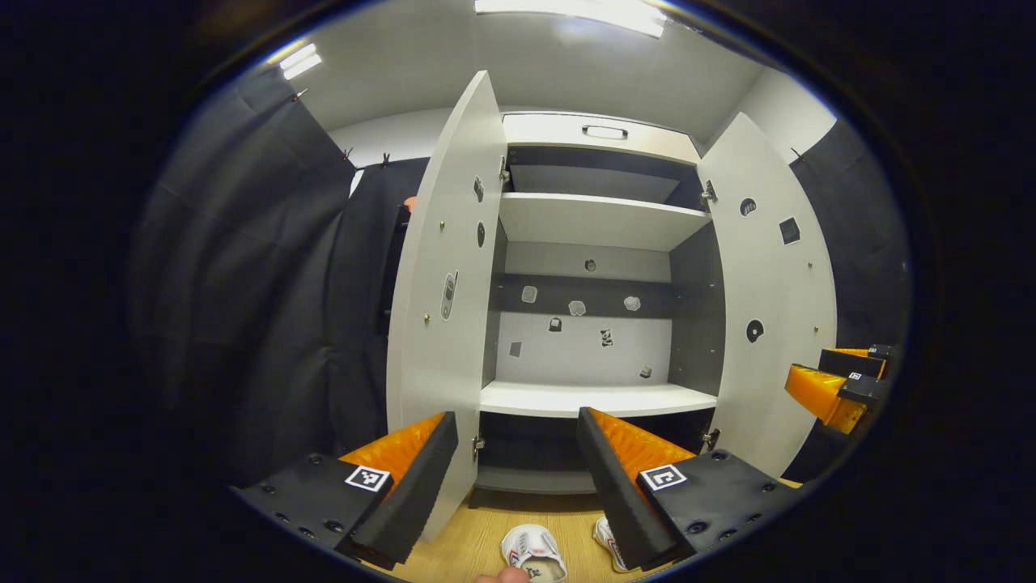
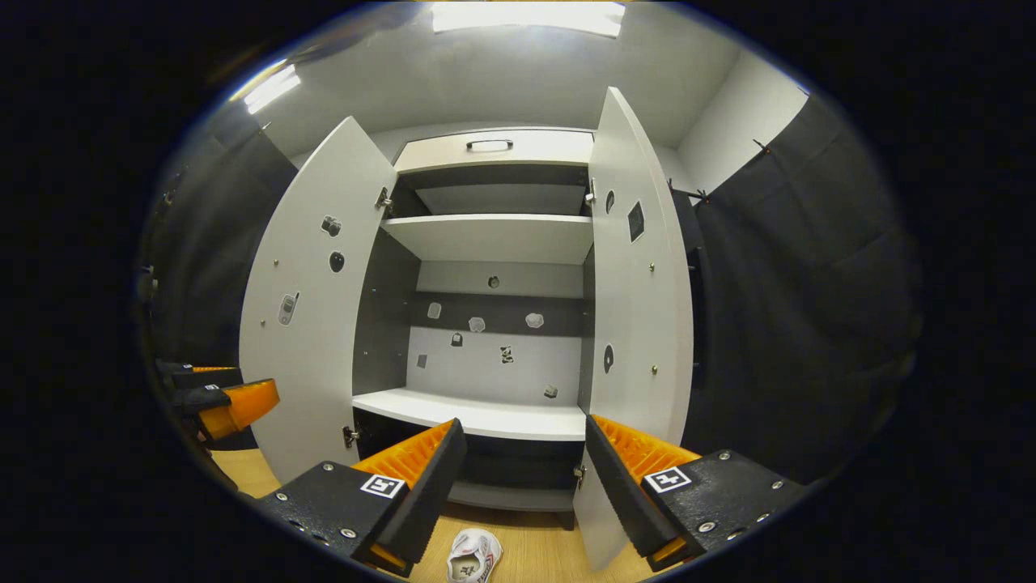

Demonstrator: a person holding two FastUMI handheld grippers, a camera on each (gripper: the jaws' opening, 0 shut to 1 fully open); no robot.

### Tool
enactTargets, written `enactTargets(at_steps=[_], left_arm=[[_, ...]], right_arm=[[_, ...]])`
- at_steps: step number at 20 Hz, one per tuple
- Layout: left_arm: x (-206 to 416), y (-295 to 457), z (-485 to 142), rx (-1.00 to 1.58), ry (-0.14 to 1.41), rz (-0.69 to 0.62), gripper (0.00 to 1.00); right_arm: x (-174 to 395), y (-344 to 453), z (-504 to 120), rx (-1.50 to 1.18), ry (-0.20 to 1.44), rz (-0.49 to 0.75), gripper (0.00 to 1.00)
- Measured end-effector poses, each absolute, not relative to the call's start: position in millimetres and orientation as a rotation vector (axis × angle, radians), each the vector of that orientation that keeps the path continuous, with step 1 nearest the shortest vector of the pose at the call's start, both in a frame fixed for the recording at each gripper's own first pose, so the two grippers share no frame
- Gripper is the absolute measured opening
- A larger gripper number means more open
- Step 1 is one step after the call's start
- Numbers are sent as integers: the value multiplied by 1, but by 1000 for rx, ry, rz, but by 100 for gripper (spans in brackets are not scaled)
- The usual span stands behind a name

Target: Grab one shoe with the right hand and put it into the shoe cabinet, grab the other shoe with the left hand and put it into the shoe cabinet; then close the right door with the right hand and the left door with the left hand.

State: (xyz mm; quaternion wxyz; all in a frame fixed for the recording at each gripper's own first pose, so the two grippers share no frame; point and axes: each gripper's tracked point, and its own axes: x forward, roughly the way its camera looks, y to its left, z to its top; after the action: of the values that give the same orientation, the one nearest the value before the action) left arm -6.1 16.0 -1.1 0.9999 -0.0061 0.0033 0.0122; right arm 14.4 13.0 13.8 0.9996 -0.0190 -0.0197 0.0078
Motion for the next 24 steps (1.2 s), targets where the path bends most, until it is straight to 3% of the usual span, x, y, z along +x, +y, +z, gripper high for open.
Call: enactTargets(at_steps=[6,15,24], left_arm=[[-11,20,-4,-24,12,34,96],[-23,39,-11,-33,30,73,96],[-25,51,-9,-26,22,92,96]], right_arm=[[46,35,-30,-28,39,93,92],[56,53,-254,-41,497,134,92],[38,49,-370,-149,748,133,91]])
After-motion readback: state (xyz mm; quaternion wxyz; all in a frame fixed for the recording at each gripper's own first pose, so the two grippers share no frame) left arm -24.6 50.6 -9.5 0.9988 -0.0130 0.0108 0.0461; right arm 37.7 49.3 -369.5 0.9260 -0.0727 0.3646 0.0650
